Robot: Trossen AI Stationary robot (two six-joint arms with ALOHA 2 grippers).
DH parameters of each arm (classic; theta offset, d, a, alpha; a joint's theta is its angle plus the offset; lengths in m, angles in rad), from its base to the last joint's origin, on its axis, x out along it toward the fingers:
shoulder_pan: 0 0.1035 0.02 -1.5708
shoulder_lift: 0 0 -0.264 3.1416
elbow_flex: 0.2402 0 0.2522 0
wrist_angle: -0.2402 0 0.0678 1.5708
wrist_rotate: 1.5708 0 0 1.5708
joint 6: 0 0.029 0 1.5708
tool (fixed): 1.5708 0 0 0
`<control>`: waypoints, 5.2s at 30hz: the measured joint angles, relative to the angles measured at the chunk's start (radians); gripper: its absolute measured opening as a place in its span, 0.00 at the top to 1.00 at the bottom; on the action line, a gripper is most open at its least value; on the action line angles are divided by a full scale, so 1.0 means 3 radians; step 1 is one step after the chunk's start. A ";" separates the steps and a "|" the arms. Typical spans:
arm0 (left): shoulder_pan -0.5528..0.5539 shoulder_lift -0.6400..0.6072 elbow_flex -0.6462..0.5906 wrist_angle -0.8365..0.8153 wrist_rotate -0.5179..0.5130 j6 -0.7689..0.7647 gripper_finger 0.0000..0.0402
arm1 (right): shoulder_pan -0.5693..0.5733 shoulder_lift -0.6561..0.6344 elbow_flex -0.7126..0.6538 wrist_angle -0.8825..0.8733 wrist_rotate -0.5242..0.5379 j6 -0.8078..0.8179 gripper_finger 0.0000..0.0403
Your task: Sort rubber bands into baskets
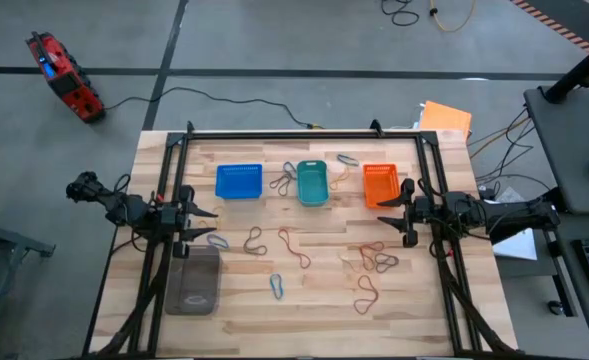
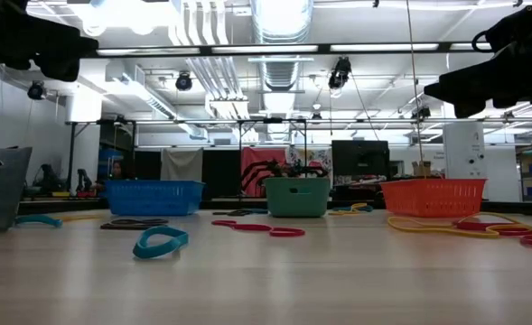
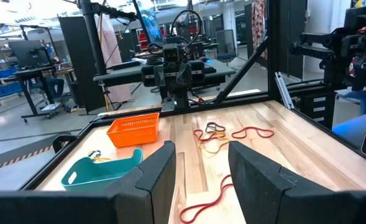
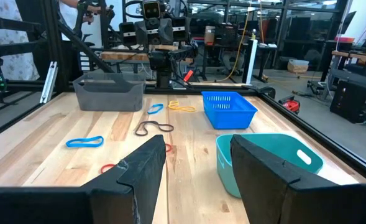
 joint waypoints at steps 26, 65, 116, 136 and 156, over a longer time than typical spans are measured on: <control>0.0000 0.0001 0.0001 0.0001 0.0000 0.0000 0.67 | 0.0000 0.0000 0.0000 0.0001 -0.0001 0.0000 0.56; 0.0000 0.0062 0.0001 0.1547 0.0033 -0.0666 0.67 | -0.0011 0.0001 0.0009 0.0135 0.0011 0.0646 0.56; -0.0007 0.2234 0.1188 -0.0943 -0.0406 -0.2462 0.67 | 0.0270 0.3591 0.3138 -0.2863 -0.0039 0.1544 0.56; -0.0007 0.3067 0.2001 -0.1000 -0.0375 -0.1563 0.67 | 0.0464 0.4103 0.2991 -0.2727 -0.0037 0.1671 0.56; -0.0045 0.3401 0.2010 -0.1079 -0.0220 -0.1975 0.67 | 0.0837 0.4100 0.2988 -0.2821 -0.0935 0.2408 0.56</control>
